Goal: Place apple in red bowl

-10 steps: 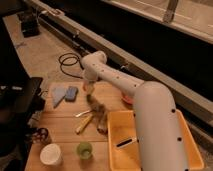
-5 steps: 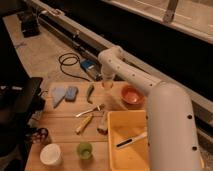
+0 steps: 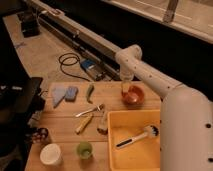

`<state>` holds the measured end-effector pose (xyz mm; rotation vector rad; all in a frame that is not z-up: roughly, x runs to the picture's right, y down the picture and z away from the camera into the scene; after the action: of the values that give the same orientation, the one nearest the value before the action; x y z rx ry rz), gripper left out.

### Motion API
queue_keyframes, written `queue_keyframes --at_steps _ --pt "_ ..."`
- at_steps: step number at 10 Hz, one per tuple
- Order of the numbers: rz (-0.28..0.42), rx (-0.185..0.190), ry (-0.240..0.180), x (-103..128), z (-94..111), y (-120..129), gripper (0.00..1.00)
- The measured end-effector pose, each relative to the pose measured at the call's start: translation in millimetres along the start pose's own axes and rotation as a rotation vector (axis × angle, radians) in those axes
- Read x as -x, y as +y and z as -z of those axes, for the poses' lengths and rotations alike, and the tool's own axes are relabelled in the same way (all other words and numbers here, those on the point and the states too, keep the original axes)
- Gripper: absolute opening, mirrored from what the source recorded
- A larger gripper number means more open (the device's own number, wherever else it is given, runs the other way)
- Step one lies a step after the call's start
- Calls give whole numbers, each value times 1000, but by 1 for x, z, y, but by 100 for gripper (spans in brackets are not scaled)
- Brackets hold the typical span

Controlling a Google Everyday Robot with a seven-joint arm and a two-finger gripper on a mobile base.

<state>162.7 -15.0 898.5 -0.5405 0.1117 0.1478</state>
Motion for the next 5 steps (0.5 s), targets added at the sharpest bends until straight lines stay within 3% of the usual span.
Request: queue_keyframes --at_steps 1,3,5 --pt "-71 37 44 -31 -5 13 15" --pt "-146 74 79 -52 -14 33 31" --pt "-173 78 96 -60 -17 45 54"
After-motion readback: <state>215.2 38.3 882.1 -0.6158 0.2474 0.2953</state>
